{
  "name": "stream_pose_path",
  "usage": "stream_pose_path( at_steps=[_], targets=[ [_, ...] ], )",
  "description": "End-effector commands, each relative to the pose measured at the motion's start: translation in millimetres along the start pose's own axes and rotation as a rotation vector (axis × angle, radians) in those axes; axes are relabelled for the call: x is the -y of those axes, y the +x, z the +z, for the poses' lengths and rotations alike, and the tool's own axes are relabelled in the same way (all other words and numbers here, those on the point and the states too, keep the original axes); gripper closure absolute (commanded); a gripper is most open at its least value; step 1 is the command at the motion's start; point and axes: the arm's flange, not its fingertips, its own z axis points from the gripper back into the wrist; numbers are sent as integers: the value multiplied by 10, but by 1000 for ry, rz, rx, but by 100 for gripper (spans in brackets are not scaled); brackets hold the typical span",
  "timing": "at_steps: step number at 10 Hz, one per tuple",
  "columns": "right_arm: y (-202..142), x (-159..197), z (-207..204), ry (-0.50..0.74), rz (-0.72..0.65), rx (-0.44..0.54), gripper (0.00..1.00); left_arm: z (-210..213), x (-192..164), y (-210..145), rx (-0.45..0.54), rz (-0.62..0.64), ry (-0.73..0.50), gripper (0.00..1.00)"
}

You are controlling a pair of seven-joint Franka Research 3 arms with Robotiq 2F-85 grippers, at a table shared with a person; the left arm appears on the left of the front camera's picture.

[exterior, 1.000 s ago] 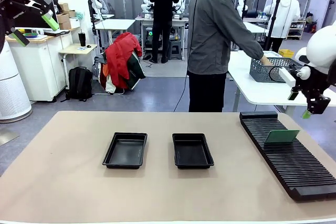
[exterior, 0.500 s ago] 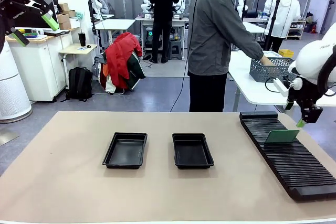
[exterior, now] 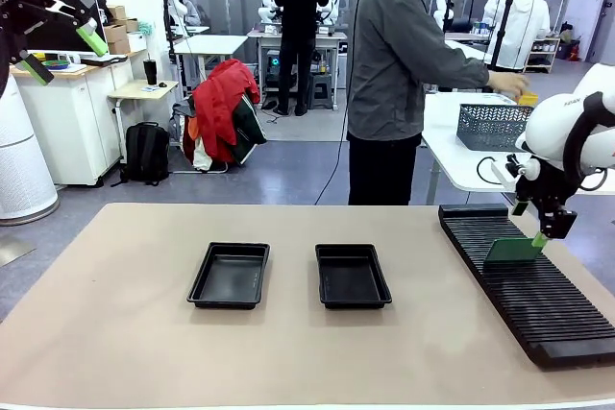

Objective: Inspect and transfer BCBs to ESD trays.
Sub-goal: Pick up the Blank PCB from the PCB Rack and place it in the left ESD tray.

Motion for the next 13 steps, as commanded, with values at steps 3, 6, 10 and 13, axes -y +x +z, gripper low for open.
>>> stream_pose_path(
  at_steps=[3, 6, 10, 13],
  targets=[
    [-118, -1, -264, -13, 16, 10, 0, 0, -4, -2, -1, -1, 5, 0],
    [-137, -21, -373, -13, 15, 11, 0, 0, -4, -2, -1, -1, 5, 0],
    [-140, -11, -502, -21, 5, 22, 0, 0, -4, -2, -1, -1, 5, 0],
    [-90, 11, -409, 8, -18, -4, 0, 0, -4, -2, -1, -1, 5, 0]
  ],
)
